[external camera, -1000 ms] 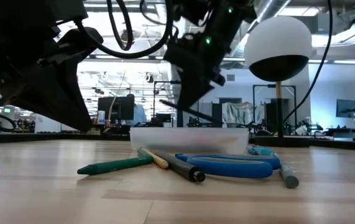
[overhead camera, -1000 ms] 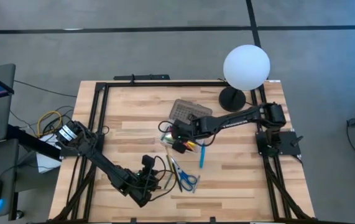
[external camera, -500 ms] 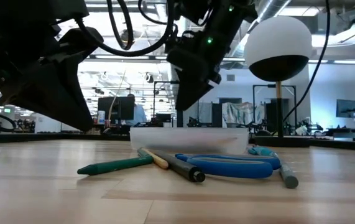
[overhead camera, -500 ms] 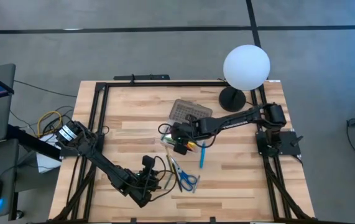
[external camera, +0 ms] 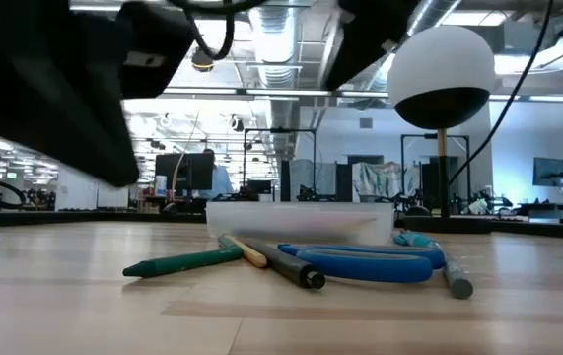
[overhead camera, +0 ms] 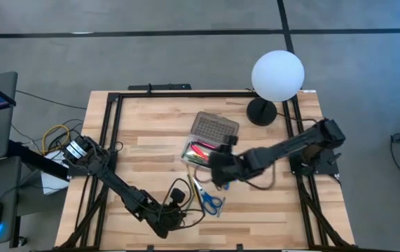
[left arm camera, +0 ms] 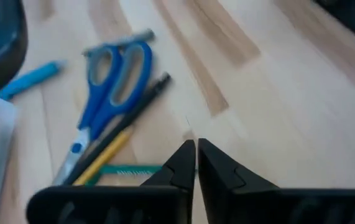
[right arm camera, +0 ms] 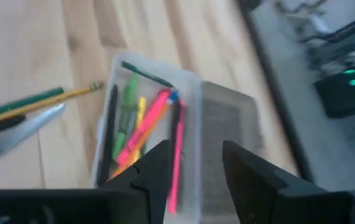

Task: Pick & place school supplies into a supply box
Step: Put the green crayon into the gray supply box

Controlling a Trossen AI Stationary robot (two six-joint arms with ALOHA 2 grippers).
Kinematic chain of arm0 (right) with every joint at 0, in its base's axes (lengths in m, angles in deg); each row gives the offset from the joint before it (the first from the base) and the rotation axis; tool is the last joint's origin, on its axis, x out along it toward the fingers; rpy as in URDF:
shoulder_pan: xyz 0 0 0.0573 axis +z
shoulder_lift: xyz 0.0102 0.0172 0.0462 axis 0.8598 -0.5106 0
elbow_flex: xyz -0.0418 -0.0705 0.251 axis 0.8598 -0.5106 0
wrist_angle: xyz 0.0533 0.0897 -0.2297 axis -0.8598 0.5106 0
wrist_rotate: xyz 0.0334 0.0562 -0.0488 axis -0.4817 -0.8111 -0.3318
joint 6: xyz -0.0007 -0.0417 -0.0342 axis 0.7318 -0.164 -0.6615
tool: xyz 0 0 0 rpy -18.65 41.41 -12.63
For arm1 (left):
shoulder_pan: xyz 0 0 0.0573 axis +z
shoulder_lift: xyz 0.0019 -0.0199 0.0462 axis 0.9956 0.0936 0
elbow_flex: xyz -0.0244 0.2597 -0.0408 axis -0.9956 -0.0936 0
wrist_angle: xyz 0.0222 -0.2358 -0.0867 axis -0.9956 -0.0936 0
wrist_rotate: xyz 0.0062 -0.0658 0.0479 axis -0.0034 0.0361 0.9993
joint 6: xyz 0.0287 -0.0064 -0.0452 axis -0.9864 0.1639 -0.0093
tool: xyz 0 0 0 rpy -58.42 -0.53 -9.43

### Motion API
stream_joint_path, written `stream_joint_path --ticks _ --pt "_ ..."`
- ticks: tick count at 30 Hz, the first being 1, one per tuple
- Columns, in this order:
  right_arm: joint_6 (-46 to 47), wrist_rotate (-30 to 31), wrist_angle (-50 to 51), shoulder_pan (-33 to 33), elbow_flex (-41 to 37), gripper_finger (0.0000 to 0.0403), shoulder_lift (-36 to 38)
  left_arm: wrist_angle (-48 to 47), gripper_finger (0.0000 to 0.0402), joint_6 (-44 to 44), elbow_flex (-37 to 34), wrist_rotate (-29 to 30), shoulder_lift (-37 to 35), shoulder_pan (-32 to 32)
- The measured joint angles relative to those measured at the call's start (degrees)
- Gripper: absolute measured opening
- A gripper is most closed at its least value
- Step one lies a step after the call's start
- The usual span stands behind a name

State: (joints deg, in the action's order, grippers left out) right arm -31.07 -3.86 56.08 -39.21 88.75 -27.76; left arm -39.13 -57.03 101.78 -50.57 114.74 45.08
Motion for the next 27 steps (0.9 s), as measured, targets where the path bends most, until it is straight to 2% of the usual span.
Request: stream_joint_path --ticks 4,10,13,19,27 --pt "9.64 7.85 8.57 6.22 0.00 0.0135 2.67 1.45 0.0041 7.61 0.31 2.58 0.00 1.79" --pt "28.51 17.00 22.62 16.12 -0.01 0.0133 3.08 0.41 0.0102 21.84 1.05 -3.95 0.04 6.11" --pt "39.56 20.73 29.60 21.24 -0.36 0.0133 2.83 -1.00 0.0130 29.70 1.07 -4.35 0.04 7.68" --pt "56.71 25.99 35.33 30.45 -4.60 0.0134 2.42 -6.11 0.0155 41.26 1.07 -3.10 0.32 8.79" --pt "69.22 29.11 34.57 39.04 -9.96 0.0131 1.91 -5.25 0.0158 44.84 1.11 1.50 1.03 7.66"
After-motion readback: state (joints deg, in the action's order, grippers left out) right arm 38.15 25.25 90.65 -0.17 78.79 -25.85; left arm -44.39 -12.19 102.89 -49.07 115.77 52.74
